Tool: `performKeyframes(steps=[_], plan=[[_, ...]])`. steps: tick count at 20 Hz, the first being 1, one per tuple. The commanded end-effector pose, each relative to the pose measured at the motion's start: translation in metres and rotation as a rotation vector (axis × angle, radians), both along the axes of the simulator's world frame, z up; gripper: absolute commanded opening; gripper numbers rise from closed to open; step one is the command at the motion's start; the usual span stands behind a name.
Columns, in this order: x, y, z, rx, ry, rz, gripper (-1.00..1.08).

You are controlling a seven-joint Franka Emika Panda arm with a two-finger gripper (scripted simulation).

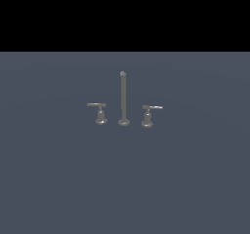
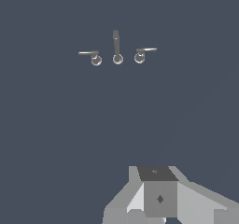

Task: Turn on the faucet by rotating a designated handle.

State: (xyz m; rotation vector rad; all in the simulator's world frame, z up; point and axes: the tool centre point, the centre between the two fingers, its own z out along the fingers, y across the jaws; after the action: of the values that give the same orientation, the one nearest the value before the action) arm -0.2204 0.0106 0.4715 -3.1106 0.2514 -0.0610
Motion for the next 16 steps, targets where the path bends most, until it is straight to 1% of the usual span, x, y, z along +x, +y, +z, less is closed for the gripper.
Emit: performKeyframes(steps=[1, 9, 16], plan=[[0.011, 0.004, -0.013, 0.001, 0.002, -0.052, -1.00], [0.058, 0.013, -0.064, 0.005, 0.008, -0.253, -1.00], [0.101, 0.014, -0.111, 0.009, 0.014, -0.433, -1.00]])
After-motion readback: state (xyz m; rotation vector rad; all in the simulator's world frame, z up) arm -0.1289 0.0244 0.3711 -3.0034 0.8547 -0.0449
